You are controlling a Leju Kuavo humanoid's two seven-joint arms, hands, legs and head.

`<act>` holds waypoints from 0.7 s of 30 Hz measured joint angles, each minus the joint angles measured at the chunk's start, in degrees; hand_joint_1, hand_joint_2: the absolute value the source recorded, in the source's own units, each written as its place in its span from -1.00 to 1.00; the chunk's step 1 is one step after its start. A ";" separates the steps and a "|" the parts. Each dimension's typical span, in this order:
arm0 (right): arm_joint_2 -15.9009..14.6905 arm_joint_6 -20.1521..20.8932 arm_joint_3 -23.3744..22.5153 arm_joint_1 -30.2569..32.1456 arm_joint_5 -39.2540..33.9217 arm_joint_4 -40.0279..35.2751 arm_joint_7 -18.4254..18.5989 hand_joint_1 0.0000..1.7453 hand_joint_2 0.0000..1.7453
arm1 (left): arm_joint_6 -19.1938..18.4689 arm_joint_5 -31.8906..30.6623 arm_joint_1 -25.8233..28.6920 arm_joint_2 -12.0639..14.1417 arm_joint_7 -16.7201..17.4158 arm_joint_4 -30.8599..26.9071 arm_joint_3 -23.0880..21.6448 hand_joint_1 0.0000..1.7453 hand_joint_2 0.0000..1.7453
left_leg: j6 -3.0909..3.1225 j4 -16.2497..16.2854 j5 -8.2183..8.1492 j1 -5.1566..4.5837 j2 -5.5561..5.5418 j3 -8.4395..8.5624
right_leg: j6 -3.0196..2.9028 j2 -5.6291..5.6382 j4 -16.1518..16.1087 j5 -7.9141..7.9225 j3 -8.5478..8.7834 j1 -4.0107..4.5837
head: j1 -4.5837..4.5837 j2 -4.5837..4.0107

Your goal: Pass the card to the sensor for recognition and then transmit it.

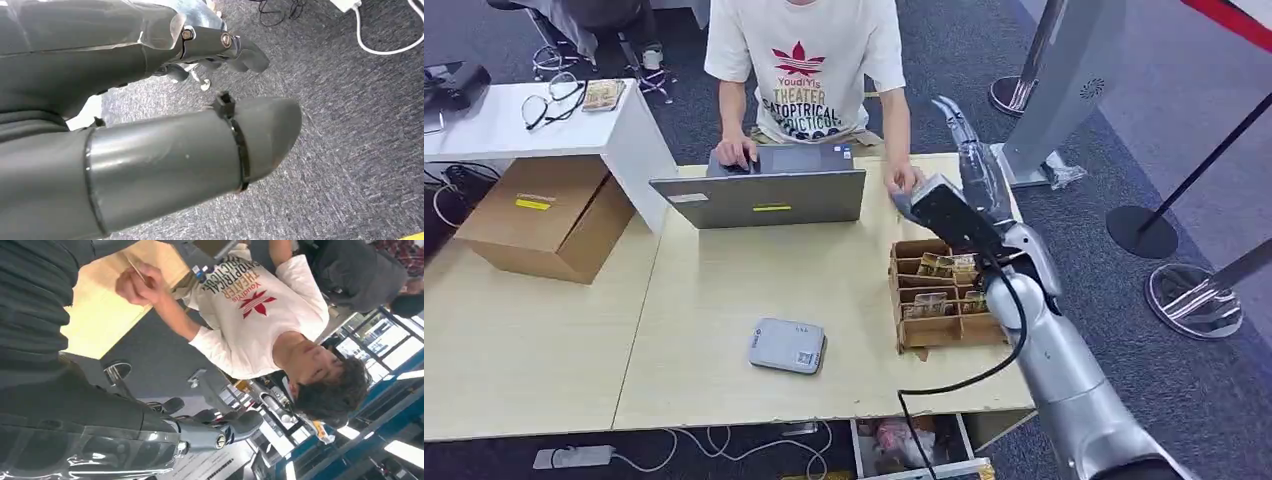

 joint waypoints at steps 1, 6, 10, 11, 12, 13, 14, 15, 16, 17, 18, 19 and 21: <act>-0.52 -0.04 0.17 0.82 0.69 -0.73 0.02 -0.96 1.00 | 0.18 0.11 0.14 0.00 -0.19 0.00 0.02 -1.00 -1.00 | 0.00 0.00 0.00 0.00 0.00 0.00 | 0.00 0.00 0.00 0.00 0.00 0.00 | 0.00 0.00; -2.82 -0.55 0.52 4.94 1.94 -2.42 0.41 -0.70 1.00 | 0.66 0.83 0.77 0.02 -0.76 0.00 0.26 -1.00 -1.00 | 0.00 0.00 0.00 0.00 0.00 0.00 | 0.00 -0.01 0.00 0.00 0.00 0.00 | 0.00 0.00; -4.74 -1.13 0.76 7.91 2.40 -2.44 0.57 -0.52 1.00 | 2.01 1.38 0.90 -0.11 -0.83 0.00 0.81 -1.00 -1.00 | 0.00 0.00 0.00 0.00 -0.01 -0.01 | 0.00 -0.02 0.00 0.00 0.00 0.00 | 0.00 0.00; -5.18 -1.33 0.79 8.77 2.44 -2.44 0.63 -0.38 1.00 | 2.34 1.44 0.95 -0.28 -0.81 0.00 0.98 -1.00 -1.00 | 0.00 0.00 0.00 0.00 -0.01 -0.01 | 0.00 -0.02 -0.01 0.00 0.00 0.00 | 0.00 0.00; -5.55 -1.59 0.79 9.59 2.55 -2.47 0.83 -0.38 1.00 | 2.64 1.44 1.01 -0.35 -0.81 0.00 1.03 -1.00 -1.00 | 0.00 0.00 0.00 0.00 -0.01 -0.01 | 0.00 -0.02 -0.01 0.00 0.00 0.00 | 0.00 0.00; -5.90 -1.81 0.79 10.45 2.66 -2.51 1.09 -0.38 1.00 | 2.76 1.44 1.06 -0.44 -0.81 0.00 1.03 -1.00 -1.00 | 0.01 0.00 0.00 0.00 -0.01 -0.01 | 0.00 -0.02 -0.01 0.00 0.00 0.00 | 0.02 0.00; -6.16 -1.94 0.79 11.23 2.86 -2.66 1.16 -0.36 1.00 | 2.78 1.44 1.11 -0.55 -0.79 0.00 1.07 -1.00 -1.00 | 0.01 0.00 -0.01 -0.01 0.00 -0.02 | 0.00 -0.02 -0.01 0.00 -0.01 -0.01 | 0.02 0.00; -6.40 -2.01 0.79 11.97 3.08 -2.86 1.27 -0.34 1.00 | 2.78 1.42 1.15 -0.61 -0.79 0.00 1.11 -1.00 -1.00 | 0.04 0.00 -0.03 -0.01 0.00 -0.02 | 0.00 -0.01 -0.01 0.00 -0.01 -0.01 | 0.00 0.00; -6.60 -2.01 0.79 12.68 3.40 -3.10 1.70 -0.32 1.00 | 2.78 1.40 1.17 -0.63 -0.79 0.00 1.14 -1.00 -1.00 | 0.04 0.00 -0.03 0.00 0.00 -0.02 | 0.00 -0.01 -0.02 0.00 -0.01 0.00 | 0.02 0.00; -6.73 -2.01 0.76 13.40 3.67 -3.32 1.96 -0.24 1.00 | 2.76 1.36 1.18 -0.70 -0.79 0.00 1.16 -1.00 -1.00 | 0.04 0.00 -0.03 -0.01 0.00 -0.02 | 0.00 -0.02 -0.02 0.00 -0.01 0.00 | 0.00 0.00; -6.86 -1.99 0.76 14.04 3.84 -3.49 2.21 -0.24 1.00 | 2.73 1.36 1.18 -0.72 -0.76 0.00 1.20 -1.00 -1.00 | 0.04 0.00 -0.03 -0.01 0.00 -0.02 | 0.00 -0.02 -0.02 0.00 -0.01 0.00 | 0.02 0.00; -6.90 -1.99 0.74 14.62 4.06 -3.65 2.36 -0.24 1.00 | 2.71 1.31 1.18 -0.74 -0.74 0.00 1.25 -1.00 -1.00 | 0.04 0.00 -0.03 0.00 0.00 -0.02 | 0.00 -0.01 -0.02 -0.01 -0.01 0.00 | 0.00 0.00; -7.14 -1.99 0.70 15.77 4.32 -3.93 2.86 -0.30 1.00 | 2.69 1.01 1.18 -0.76 -0.70 0.00 1.27 -1.00 -1.00 | 0.04 0.00 -0.03 0.00 0.00 -0.01 | 0.00 -0.01 -0.02 -0.01 -0.02 0.00 | -0.02 0.00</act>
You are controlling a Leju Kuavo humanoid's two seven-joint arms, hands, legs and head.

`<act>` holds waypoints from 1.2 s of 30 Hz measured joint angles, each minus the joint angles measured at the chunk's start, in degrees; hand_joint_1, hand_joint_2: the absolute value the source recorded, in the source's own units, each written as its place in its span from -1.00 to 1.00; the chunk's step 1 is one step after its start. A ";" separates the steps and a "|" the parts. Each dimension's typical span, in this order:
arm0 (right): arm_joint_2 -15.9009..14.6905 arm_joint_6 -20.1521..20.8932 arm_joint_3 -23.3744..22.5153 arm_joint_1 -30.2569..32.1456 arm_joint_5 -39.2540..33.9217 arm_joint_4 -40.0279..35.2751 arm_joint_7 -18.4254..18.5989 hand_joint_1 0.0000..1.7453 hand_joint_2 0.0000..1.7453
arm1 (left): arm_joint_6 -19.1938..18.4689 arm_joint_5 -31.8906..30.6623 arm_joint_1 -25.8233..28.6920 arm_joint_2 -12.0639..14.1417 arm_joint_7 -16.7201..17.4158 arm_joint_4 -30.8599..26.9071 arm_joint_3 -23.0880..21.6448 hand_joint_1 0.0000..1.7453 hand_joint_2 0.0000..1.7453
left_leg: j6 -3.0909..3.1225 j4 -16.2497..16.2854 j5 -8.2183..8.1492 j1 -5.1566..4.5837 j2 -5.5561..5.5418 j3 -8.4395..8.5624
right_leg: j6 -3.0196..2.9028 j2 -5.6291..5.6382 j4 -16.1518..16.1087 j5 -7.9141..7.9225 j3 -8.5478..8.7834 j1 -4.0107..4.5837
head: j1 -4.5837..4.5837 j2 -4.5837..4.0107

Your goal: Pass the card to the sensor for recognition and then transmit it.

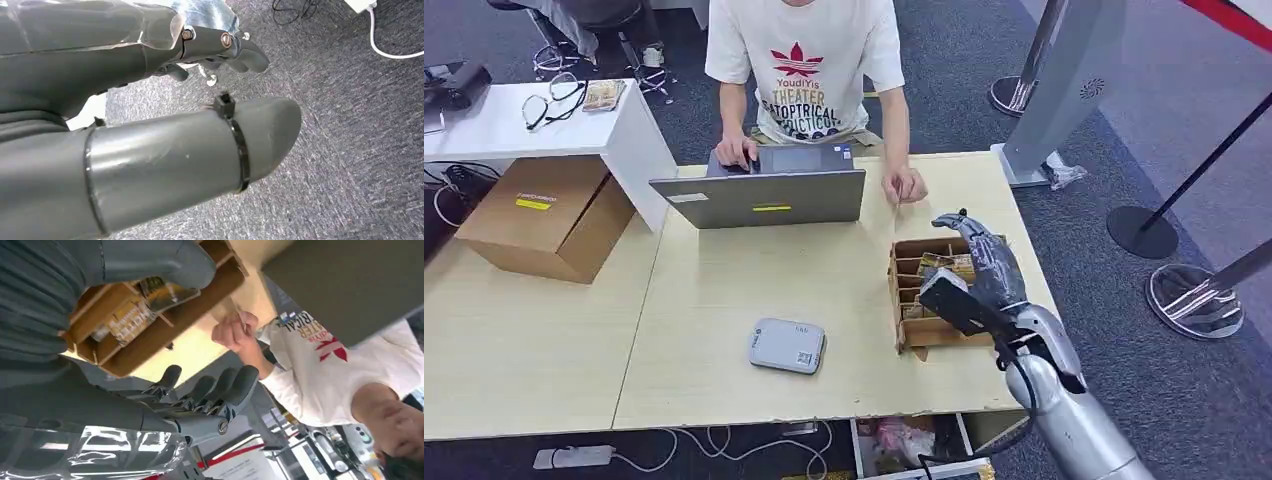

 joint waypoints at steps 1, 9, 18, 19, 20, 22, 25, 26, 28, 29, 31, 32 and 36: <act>-0.07 0.00 -0.07 0.69 0.17 -0.18 0.26 -0.28 1.00 | 0.00 -0.07 0.00 0.00 0.02 0.00 0.02 -1.00 -1.00 | 0.00 0.00 0.00 0.00 0.00 0.00 | 0.00 0.00 0.00 0.00 0.00 0.00 | 0.02 0.00; -0.35 0.09 -0.68 4.10 0.66 -0.66 0.79 -0.08 1.00 | 0.00 -0.16 0.06 -0.09 0.57 0.00 0.11 -1.00 -1.00 | 0.00 0.00 0.00 0.00 0.00 0.00 | 0.00 0.00 0.00 0.00 0.00 0.00 | 0.02 0.00; -0.35 0.28 -0.90 5.73 1.92 -0.72 1.77 -0.06 1.00 | -0.02 -0.09 0.08 -0.11 0.59 0.00 0.17 -1.00 -1.00 | 0.00 0.00 0.00 0.00 0.01 0.00 | 0.00 0.00 0.00 0.00 0.00 0.00 | 0.02 0.00; -0.35 0.26 -0.92 5.90 2.27 -0.72 1.94 0.02 1.00 | -0.02 -0.09 0.08 -0.11 0.59 0.00 0.15 -1.00 -1.00 | 0.00 0.00 0.00 0.00 0.01 0.00 | 0.00 0.00 0.00 0.00 0.00 0.00 | 0.02 0.00; -0.37 0.24 -0.96 6.06 2.49 -0.72 1.97 0.04 1.00 | -0.02 -0.13 0.08 -0.11 0.59 0.00 0.15 -1.00 -1.00 | 0.00 0.00 0.00 0.00 0.01 0.00 | 0.00 0.01 0.00 0.00 0.00 0.00 | 0.02 0.00; -0.44 0.09 -1.07 6.34 3.56 -0.74 2.40 0.00 1.00 | -0.06 -0.20 0.06 -0.11 0.72 0.00 0.15 -1.00 -1.00 | 0.00 0.00 0.00 0.00 0.01 0.00 | 0.00 0.01 0.00 0.00 0.00 0.00 | 0.00 0.00; -0.85 -0.11 -1.57 6.84 5.42 -1.05 2.79 -0.16 1.00 | -0.17 -0.44 0.08 -0.11 1.01 0.00 0.15 -1.00 -1.00 | 0.00 0.00 0.00 0.00 0.01 -0.01 | 0.00 0.00 0.00 0.00 0.00 0.00 | 0.02 0.00; -1.01 -0.22 -1.81 6.99 5.99 -1.27 3.04 -0.30 1.00 | -0.17 -0.51 0.07 -0.11 1.03 0.00 0.15 -1.00 -1.00 | 0.00 0.00 0.00 -0.01 0.01 -0.01 | 0.00 0.01 0.00 0.00 0.00 0.00 | 0.02 0.00; -1.34 -0.53 -2.21 7.17 7.08 -1.60 3.41 -0.14 1.00 | -0.28 -0.57 0.05 -0.11 1.05 0.00 0.15 -1.00 -1.00 | 0.00 0.00 0.00 -0.01 0.01 0.00 | 0.00 0.01 0.00 0.00 0.00 0.00 | 0.02 0.00; -1.53 -0.66 -2.34 7.32 7.71 -1.84 3.58 -0.16 1.00 | -0.37 -0.61 0.06 -0.11 1.07 0.00 0.15 -1.00 -1.00 | 0.00 0.00 0.00 -0.01 0.01 0.00 | 0.00 0.01 0.00 0.00 0.00 -0.01 | 0.02 0.00; -2.03 -0.72 -2.45 7.56 8.66 -2.25 3.76 -0.12 1.00 | -0.42 -0.59 0.06 -0.11 1.09 0.00 0.15 -1.00 -1.00 | 0.00 0.00 0.00 -0.01 0.01 0.00 | 0.00 0.01 0.00 0.00 0.00 -0.01 | 0.02 0.00; -2.28 -0.72 -2.49 7.62 9.09 -2.38 3.89 -0.12 1.00 | -0.44 -0.59 0.07 -0.11 1.09 0.00 0.15 -1.00 -1.00 | 0.00 0.00 0.00 -0.01 0.01 0.00 | 0.00 0.01 0.00 0.00 0.00 -0.01 | 0.02 0.00; -2.89 -0.70 -2.75 7.74 11.23 -3.00 4.57 -0.20 1.00 | -0.44 -0.16 0.09 -0.11 1.07 0.00 0.20 -1.00 -1.00 | 0.01 0.00 0.00 -0.01 0.01 -0.01 | 0.00 0.01 0.00 0.00 0.00 -0.01 | 0.02 0.00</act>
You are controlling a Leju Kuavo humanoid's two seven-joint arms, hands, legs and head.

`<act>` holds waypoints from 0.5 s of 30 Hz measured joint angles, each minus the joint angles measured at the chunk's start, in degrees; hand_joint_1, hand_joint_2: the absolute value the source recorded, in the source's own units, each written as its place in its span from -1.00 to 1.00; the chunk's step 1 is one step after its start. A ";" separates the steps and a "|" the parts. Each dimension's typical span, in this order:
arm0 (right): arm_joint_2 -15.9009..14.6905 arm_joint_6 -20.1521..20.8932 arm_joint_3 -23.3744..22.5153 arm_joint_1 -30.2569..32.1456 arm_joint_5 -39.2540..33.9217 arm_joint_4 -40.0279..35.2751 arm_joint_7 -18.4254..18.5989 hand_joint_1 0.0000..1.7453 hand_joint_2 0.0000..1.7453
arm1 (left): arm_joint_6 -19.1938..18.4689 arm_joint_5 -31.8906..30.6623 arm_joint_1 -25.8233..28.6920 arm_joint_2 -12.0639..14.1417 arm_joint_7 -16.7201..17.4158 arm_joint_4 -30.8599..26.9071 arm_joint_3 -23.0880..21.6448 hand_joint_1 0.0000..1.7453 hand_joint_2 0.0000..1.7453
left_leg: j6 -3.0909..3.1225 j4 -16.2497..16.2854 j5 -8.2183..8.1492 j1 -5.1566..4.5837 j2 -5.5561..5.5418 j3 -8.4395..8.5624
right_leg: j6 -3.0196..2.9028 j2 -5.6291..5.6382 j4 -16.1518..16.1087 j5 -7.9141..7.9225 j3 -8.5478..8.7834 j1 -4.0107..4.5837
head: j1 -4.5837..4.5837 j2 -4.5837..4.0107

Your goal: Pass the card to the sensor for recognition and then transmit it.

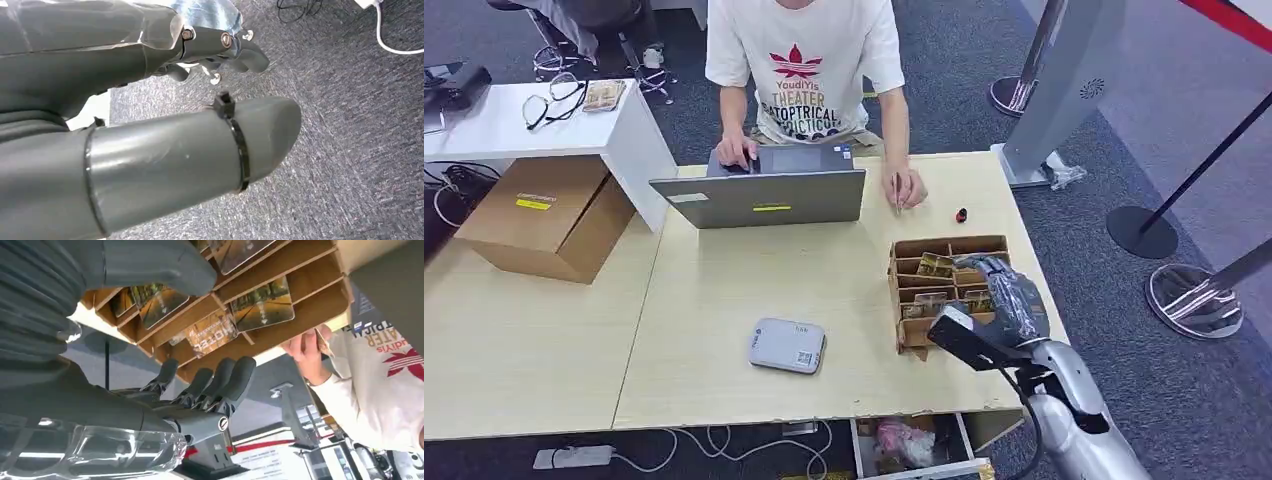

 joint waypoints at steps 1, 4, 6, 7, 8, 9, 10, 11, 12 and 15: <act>-0.06 0.02 -0.04 0.00 0.33 -0.15 0.24 -0.22 1.00 | 0.00 0.00 0.01 0.00 0.00 0.00 0.00 -1.00 -1.00 | 0.00 0.00 0.00 0.00 0.00 0.00 | 0.00 0.00 0.00 0.00 0.00 0.00 | 0.00 0.00; -0.37 0.09 -0.20 0.03 0.90 -0.31 0.42 -0.18 1.00 | 0.00 0.00 0.02 0.00 0.00 0.00 0.02 -1.00 -1.00 | 0.00 0.00 0.00 0.00 0.00 0.00 | 0.00 0.00 0.00 0.00 0.00 0.00 | 0.00 0.00; -0.92 0.22 -0.46 0.08 0.92 -0.46 0.48 -0.10 1.00 | 0.00 0.00 0.02 0.00 0.00 0.00 0.02 -1.00 -1.00 | 0.00 0.00 0.00 0.00 0.00 0.00 | 0.00 0.00 0.00 0.00 0.00 0.00 | 0.00 0.00; -1.20 0.39 -0.68 0.08 0.90 -0.48 0.46 -0.12 1.00 | 0.00 0.00 0.03 0.00 -0.02 0.00 0.02 -1.00 -1.00 | 0.00 0.00 0.00 0.00 0.00 0.00 | 0.00 0.00 0.00 0.00 0.00 0.00 | 0.00 0.00; -1.49 0.74 -0.79 0.08 0.83 -0.48 0.46 -0.12 1.00 | 0.00 0.00 0.03 0.00 -0.02 0.00 0.02 -1.00 -1.00 | 0.01 0.00 0.00 0.00 0.00 0.00 | 0.00 0.00 0.00 0.00 0.00 0.00 | 0.00 0.00; -1.73 0.87 -0.79 0.09 0.74 -0.48 0.39 -0.16 1.00 | 0.00 0.04 0.03 0.00 -0.07 0.00 0.04 -1.00 -1.00 | 0.01 0.00 -0.01 0.00 0.00 -0.01 | 0.00 0.00 0.00 0.00 0.00 0.00 | 0.00 0.00; -1.90 0.96 -0.79 0.11 0.72 -0.46 0.33 -0.16 1.00 | 0.00 0.13 0.03 0.00 -0.07 0.00 0.04 -1.00 -1.00 | 0.02 0.00 -0.01 -0.01 0.00 -0.01 | 0.00 0.00 0.00 0.00 0.00 -0.01 | 0.00 0.00; -2.01 1.09 -0.81 0.10 0.70 -0.46 0.28 -0.18 1.00 | 0.00 0.18 0.03 0.00 -0.07 0.00 0.07 -1.00 -1.00 | 0.02 0.00 -0.01 -0.01 0.00 -0.01 | 0.00 0.00 0.00 0.00 0.00 -0.01 | 0.00 0.00; -2.05 1.20 -0.79 0.10 0.68 -0.46 0.26 -0.22 1.00 | 0.00 0.20 0.03 0.00 -0.09 0.00 0.09 -1.00 -1.00 | 0.02 0.00 -0.01 -0.01 0.00 -0.01 | 0.00 0.00 0.00 0.00 0.00 -0.01 | 0.00 0.00; -2.08 1.73 -0.76 -0.04 0.66 -0.24 0.13 -0.22 1.00 | 0.04 0.48 0.03 0.00 -0.09 0.00 0.35 -1.00 -1.00 | 0.02 0.00 -0.01 0.00 0.00 -0.01 | 0.00 0.00 0.00 0.00 0.00 0.00 | 0.00 0.00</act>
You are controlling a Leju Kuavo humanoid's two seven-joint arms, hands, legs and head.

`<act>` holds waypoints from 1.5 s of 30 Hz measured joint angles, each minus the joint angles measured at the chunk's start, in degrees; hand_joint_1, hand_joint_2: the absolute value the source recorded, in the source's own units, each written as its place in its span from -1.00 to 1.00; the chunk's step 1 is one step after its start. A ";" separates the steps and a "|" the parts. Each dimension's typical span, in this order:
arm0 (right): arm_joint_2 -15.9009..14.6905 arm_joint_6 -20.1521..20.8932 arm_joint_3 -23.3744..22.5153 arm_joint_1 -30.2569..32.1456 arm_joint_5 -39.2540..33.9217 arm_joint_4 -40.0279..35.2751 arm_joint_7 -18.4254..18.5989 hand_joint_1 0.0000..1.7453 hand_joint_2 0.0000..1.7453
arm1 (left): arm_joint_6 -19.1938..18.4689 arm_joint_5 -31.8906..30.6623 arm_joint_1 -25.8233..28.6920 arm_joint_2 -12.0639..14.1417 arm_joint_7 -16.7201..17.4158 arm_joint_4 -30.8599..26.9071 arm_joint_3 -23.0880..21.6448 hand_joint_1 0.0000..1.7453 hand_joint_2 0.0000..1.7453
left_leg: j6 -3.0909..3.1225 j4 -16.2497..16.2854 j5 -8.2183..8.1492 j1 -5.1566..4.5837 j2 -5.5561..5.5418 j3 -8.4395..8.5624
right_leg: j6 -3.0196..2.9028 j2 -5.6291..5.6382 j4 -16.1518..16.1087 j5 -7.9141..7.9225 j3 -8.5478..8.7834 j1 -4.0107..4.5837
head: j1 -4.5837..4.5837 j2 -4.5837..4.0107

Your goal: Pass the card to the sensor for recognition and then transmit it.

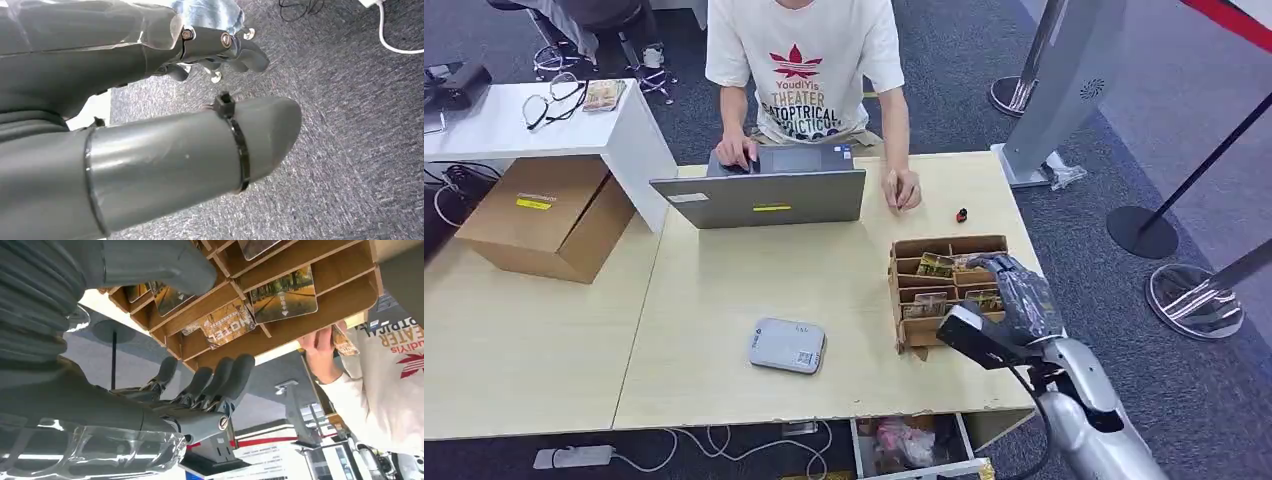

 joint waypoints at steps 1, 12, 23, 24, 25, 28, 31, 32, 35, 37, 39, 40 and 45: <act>0.00 0.09 0.00 -0.05 0.00 0.13 0.00 -0.24 1.00 | 0.02 0.07 0.00 0.00 -0.02 0.00 0.02 -1.00 -1.00 | 0.00 0.00 0.00 0.00 0.00 0.00 | 0.00 0.00 0.00 0.00 0.00 0.00 | 0.00 0.00; 0.00 0.35 0.15 -1.20 -0.07 2.60 -0.02 -0.18 1.00 | 0.24 0.52 0.04 0.00 -0.09 0.00 0.53 -1.00 -1.00 | 0.00 0.00 0.00 0.00 0.00 -0.02 | 0.00 -0.01 0.00 0.00 0.00 0.00 | 0.00 0.00; 0.02 0.44 0.13 -2.06 -0.61 5.79 0.09 -0.16 1.00 | 0.22 0.50 0.13 0.02 -0.59 0.00 0.64 -1.00 -1.00 | 0.01 0.00 0.00 0.00 0.00 -0.02 | 0.00 -0.01 0.00 0.00 0.00 0.00 | 0.00 0.00; 0.02 0.44 0.13 -2.06 -0.66 5.99 0.11 -0.16 1.00 | 0.22 0.50 0.13 0.02 -0.59 0.00 0.64 -1.00 -1.00 | 0.01 0.00 0.00 0.00 0.00 -0.02 | 0.00 -0.01 0.00 0.00 0.00 0.00 | 0.00 0.00; 0.02 0.44 0.11 -2.06 -0.68 6.21 0.15 -0.18 1.00 | 0.20 0.46 0.13 0.02 -0.59 0.00 0.64 -1.00 -1.00 | 0.01 0.00 0.00 0.00 0.00 -0.02 | 0.00 -0.01 0.00 0.00 0.00 0.00 | 0.00 0.00; 0.02 0.44 0.04 -2.06 -0.72 6.75 0.15 -0.20 1.00 | 0.20 0.44 0.14 0.04 -0.59 0.00 0.64 -1.00 -1.00 | 0.01 0.00 0.00 0.00 0.00 -0.02 | 0.00 -0.01 0.00 0.00 0.00 0.00 | 0.00 0.00; 0.02 0.44 -0.04 -2.05 -0.72 7.26 0.15 -0.16 1.00 | 0.17 0.44 0.15 0.04 -0.63 0.00 0.64 -1.00 -1.00 | 0.01 0.00 0.00 0.00 0.00 -0.02 | 0.00 -0.01 0.00 0.00 0.00 0.00 | 0.00 0.00; 0.00 0.46 -0.07 -2.05 -0.72 7.48 0.15 -0.16 1.00 | 0.15 0.46 0.15 0.07 -0.74 0.00 0.66 -1.00 -1.00 | 0.01 0.00 0.00 0.00 0.00 -0.02 | 0.00 -0.01 0.00 0.00 0.00 0.00 | 0.00 0.00; -0.09 0.52 -0.30 -2.05 -0.72 7.96 0.13 -0.16 1.00 | 0.02 0.57 0.17 0.13 -1.05 0.00 0.70 -1.00 -1.00 | 0.01 0.00 -0.01 0.00 0.00 -0.02 | 0.00 -0.01 -0.01 0.00 0.00 0.00 | 0.00 0.00; -0.35 0.55 -0.35 -2.06 -0.74 8.22 0.09 -0.10 1.00 | -0.04 0.57 0.21 0.22 -1.11 0.00 0.79 -1.00 -1.00 | 0.03 0.00 -0.02 0.00 0.00 -0.02 | 0.00 -0.01 -0.01 0.00 0.00 0.00 | 0.02 0.00; -0.52 0.59 -0.46 -2.06 -0.77 8.44 0.06 -0.10 1.00 | -0.11 0.61 0.23 0.28 -1.11 0.00 0.87 -1.00 -1.00 | 0.03 0.00 -0.02 0.00 0.00 -0.02 | 0.00 -0.01 -0.01 0.00 0.00 0.00 | 0.00 0.00; -0.61 0.61 -0.50 -2.06 -0.77 8.53 0.06 -0.08 1.00 | -0.13 0.61 0.22 0.33 -1.11 0.00 0.90 -1.00 -1.00 | 0.03 0.00 -0.02 0.00 0.00 -0.02 | 0.00 -0.01 -0.01 0.00 0.00 0.00 | 0.00 0.00; -0.98 1.07 -0.74 -2.09 -0.85 8.72 -0.05 0.14 1.00 | -0.28 0.85 0.24 0.48 -1.18 0.00 0.98 -1.00 -1.00 | 0.04 0.00 -0.02 0.00 0.00 -0.02 | 0.00 -0.01 -0.01 0.00 0.00 0.00 | 0.02 0.00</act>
